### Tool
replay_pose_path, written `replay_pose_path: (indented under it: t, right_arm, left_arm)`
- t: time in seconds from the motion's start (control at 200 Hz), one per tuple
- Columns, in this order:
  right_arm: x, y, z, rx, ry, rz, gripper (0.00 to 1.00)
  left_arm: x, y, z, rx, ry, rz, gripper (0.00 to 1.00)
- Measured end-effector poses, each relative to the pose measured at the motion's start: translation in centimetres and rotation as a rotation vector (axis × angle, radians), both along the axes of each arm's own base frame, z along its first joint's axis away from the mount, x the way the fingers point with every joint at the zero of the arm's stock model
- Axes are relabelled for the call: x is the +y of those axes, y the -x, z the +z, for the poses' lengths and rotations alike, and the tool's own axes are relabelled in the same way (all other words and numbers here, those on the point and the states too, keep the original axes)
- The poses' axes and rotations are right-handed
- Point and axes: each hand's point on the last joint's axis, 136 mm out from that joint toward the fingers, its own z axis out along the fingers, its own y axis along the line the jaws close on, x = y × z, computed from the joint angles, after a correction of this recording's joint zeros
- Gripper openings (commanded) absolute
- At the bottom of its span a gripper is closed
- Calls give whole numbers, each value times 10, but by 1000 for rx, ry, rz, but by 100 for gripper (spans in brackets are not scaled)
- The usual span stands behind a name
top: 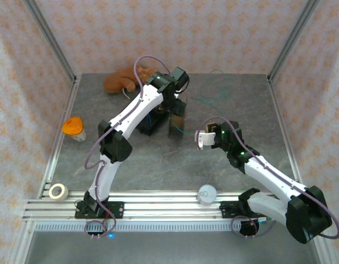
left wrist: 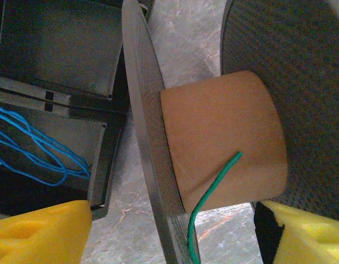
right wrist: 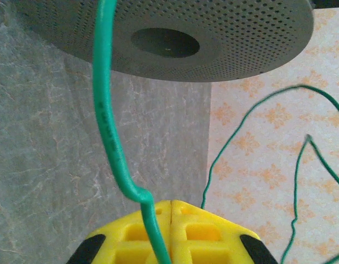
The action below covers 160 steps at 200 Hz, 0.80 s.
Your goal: Wrap the cables
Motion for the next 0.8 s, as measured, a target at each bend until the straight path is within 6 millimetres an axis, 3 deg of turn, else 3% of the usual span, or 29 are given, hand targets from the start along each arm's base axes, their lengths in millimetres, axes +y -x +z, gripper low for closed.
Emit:
replay_pose_path:
  t: [0.26, 0.621, 0.801]
  right_arm:
    - [2, -5, 11, -59, 8, 16, 0]
    - [5, -9, 30, -143, -39, 16, 0]
    - [6, -8, 32, -156, -50, 19, 0]
  left_arm:
    - [-3, 5, -4, 30, 9, -22, 74]
    - [3, 18, -17, 118, 58, -15, 79]
    - [7, 17, -12, 112, 72, -7, 67]
